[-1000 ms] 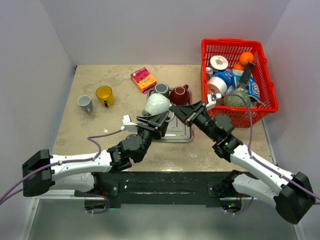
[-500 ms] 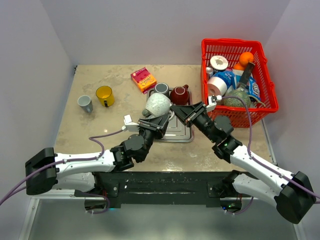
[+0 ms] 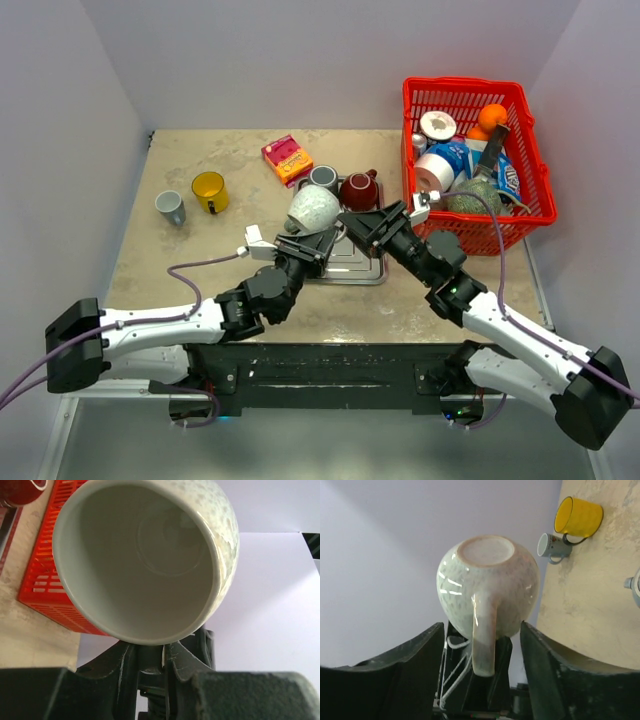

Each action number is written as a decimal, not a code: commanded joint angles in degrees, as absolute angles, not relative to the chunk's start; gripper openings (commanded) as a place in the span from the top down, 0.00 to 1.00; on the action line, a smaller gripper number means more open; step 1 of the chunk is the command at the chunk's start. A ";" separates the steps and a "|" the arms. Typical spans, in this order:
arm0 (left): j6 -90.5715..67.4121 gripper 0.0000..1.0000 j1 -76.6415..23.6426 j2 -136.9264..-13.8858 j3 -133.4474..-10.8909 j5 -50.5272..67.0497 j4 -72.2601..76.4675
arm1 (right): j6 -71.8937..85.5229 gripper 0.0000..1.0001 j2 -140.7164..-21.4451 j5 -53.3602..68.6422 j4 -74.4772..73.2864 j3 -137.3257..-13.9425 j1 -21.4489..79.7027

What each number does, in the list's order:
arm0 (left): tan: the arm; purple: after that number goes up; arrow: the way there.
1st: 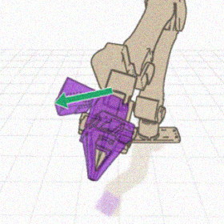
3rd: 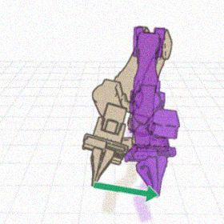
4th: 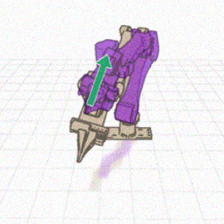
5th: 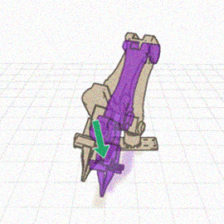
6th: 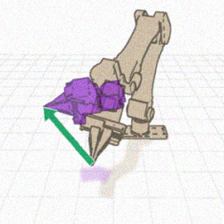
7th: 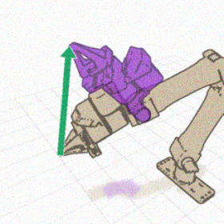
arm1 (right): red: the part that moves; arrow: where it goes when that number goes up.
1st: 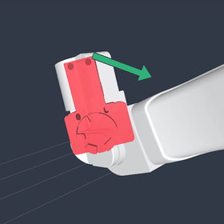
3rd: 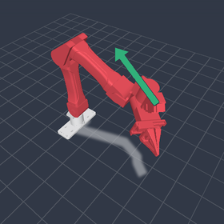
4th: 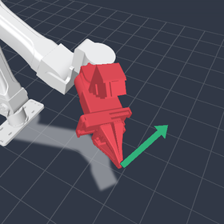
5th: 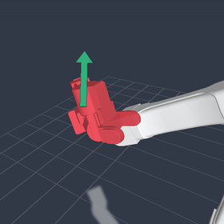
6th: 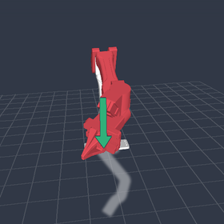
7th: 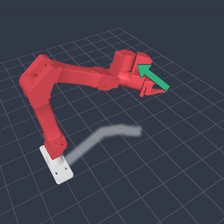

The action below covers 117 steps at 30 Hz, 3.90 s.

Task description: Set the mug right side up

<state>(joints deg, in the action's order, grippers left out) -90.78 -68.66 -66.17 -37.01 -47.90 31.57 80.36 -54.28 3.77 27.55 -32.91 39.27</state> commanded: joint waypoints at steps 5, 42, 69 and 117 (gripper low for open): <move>-77.26 1.00 -68.20 -57.49 -39.56 -52.29 29.10 | 72.25 0.10 -52.12 2.55 9.78 -40.60 40.17; -16.79 1.00 -27.17 -80.33 -82.27 -24.19 -36.30 | 50.71 0.01 -48.78 -8.61 -23.38 -52.74 40.17; -8.79 1.00 -14.59 -107.13 -95.18 -10.73 -39.38 | 48.25 0.01 -47.99 -5.10 -23.64 -49.92 40.25; -9.93 0.01 -12.66 -69.30 -70.86 8.69 -29.28 | 70.20 0.06 -73.90 -35.93 -24.17 -61.60 62.65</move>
